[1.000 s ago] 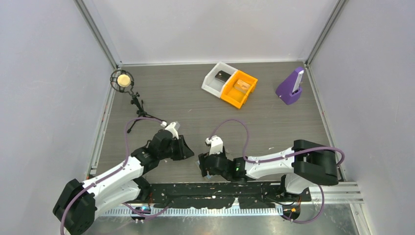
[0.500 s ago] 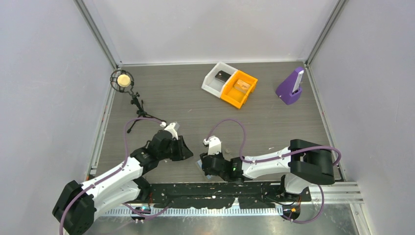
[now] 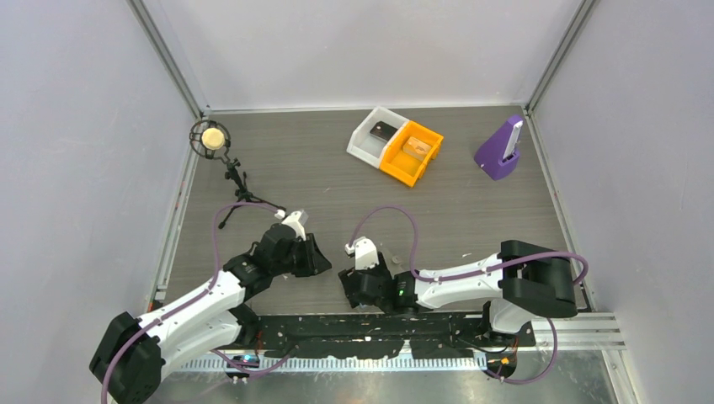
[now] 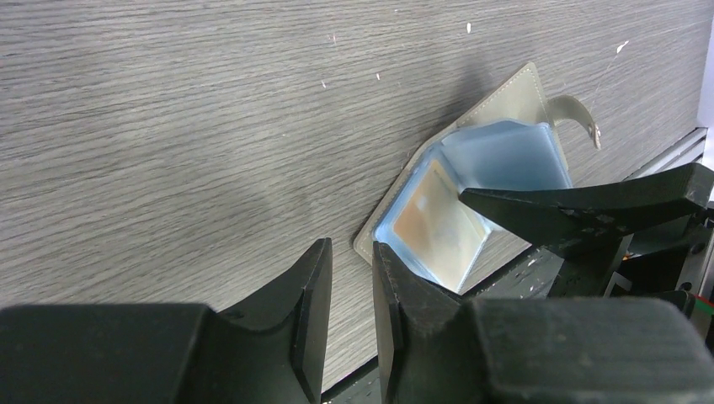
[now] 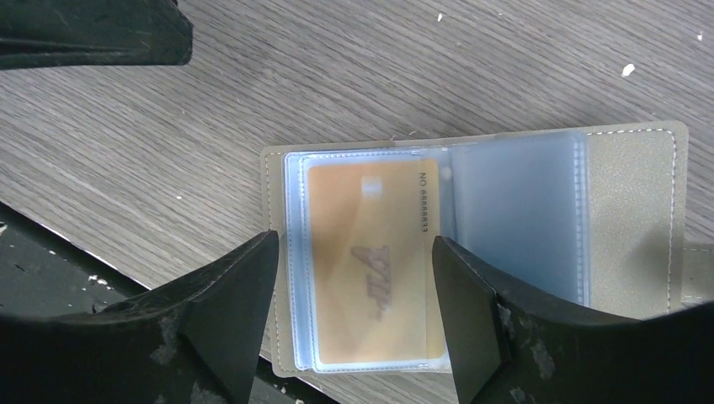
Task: Take the credit cards out of the card holder
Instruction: Remove the credit card from the card holder.
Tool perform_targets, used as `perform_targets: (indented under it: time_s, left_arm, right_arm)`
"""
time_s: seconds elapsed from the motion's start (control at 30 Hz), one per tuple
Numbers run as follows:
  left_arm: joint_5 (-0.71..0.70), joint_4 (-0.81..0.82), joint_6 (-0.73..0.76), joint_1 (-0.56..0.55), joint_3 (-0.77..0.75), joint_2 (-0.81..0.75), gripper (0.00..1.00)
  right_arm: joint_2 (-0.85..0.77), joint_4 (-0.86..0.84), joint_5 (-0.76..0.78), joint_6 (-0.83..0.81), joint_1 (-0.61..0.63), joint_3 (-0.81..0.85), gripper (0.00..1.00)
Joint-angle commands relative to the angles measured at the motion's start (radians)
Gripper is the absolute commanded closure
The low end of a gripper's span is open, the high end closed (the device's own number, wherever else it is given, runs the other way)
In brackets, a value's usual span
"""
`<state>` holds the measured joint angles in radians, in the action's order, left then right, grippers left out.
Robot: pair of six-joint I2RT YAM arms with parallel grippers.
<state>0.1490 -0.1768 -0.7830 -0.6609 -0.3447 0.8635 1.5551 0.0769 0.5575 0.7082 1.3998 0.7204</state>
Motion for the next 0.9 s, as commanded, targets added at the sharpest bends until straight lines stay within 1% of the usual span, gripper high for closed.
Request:
perform_targets:
  time_s: [0.0, 0.23, 0.37, 0.47, 0.57, 0.7, 0.87]
  left_arm:
    - [-0.016, 0.003, 0.01, 0.002, -0.014, -0.015, 0.73]
    - [-0.009, 0.01, 0.007, 0.001, -0.016, -0.007, 0.73]
    - [-0.012, 0.01, 0.007, 0.001, -0.012, -0.009, 0.73]
    - [-0.012, 0.014, 0.007, 0.003, -0.013, -0.006, 0.73]
    - [-0.009, 0.017, 0.007, 0.002, -0.013, -0.001, 0.73]
    - [-0.008, 0.02, 0.007, 0.002, -0.013, 0.0, 0.73]
    - [-0.008, 0.019, 0.007, 0.002, -0.01, -0.002, 0.73]
  right_arm:
    - [-0.033, 0.033, 0.04, -0.019, 0.005, 0.02, 0.25]
    - [0.003, 0.049, 0.035, -0.017, 0.007, 0.027, 0.23]
    - [-0.046, 0.059, 0.026, -0.059, 0.016, 0.041, 0.24]
    - [-0.114, 0.058, 0.025, -0.094, 0.016, 0.044, 0.28]
    - [-0.142, 0.061, 0.046, -0.118, 0.016, 0.036, 0.29]
    - [-0.123, 0.071, 0.043, -0.107, 0.015, 0.023, 0.27]
    - [-0.082, 0.064, 0.032, -0.095, 0.015, 0.015, 0.27]
